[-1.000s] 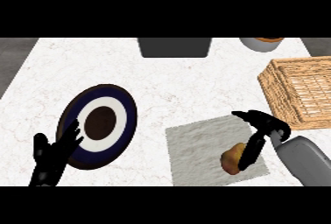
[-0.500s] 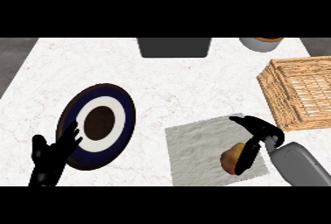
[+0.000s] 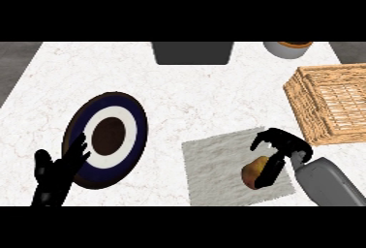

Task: Pick the pear from the placemat and place it in the basket

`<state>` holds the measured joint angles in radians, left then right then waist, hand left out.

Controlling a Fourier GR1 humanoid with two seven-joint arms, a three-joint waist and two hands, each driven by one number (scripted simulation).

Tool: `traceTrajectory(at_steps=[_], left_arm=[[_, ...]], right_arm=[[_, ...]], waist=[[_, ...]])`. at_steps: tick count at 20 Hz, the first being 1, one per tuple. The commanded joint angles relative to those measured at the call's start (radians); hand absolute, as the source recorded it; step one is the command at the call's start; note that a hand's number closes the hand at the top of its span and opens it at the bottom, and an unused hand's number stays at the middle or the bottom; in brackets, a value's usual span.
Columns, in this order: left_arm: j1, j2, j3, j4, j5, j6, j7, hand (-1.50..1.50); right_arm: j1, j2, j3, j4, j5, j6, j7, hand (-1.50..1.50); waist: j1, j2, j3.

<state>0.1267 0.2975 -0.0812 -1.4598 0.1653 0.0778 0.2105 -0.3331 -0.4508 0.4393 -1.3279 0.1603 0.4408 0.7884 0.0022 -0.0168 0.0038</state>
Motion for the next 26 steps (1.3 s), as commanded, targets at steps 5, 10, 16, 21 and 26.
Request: traceTrajectory(at_steps=[5,10,16,21,26], left_arm=[[-0.042,0.012,0.022,0.033,0.018,-0.035,0.111,0.00],[0.042,0.010,0.030,0.030,0.006,-0.031,0.048,0.00],[0.047,-0.013,0.028,0.024,0.005,-0.018,0.051,0.00],[0.045,-0.023,0.019,0.004,-0.017,0.003,0.063,0.00],[0.067,-0.019,0.026,0.002,-0.013,-0.001,0.056,0.00]], right_arm=[[0.083,0.038,0.072,-0.018,0.138,-0.028,-0.098,1.50],[0.133,-0.060,0.204,-0.219,0.387,-0.167,-0.242,1.50],[0.275,-0.197,0.314,-0.463,0.636,-0.337,-0.263,1.50],[0.376,-0.183,0.172,-0.602,0.569,-0.523,-0.278,1.50],[0.382,0.020,0.072,-0.856,0.383,-0.672,-0.265,1.50]], waist=[[-0.003,0.017,-0.003],[-0.012,0.009,-0.003],[-0.030,0.008,-0.004],[-0.034,0.012,-0.003],[-0.055,0.007,-0.002]])
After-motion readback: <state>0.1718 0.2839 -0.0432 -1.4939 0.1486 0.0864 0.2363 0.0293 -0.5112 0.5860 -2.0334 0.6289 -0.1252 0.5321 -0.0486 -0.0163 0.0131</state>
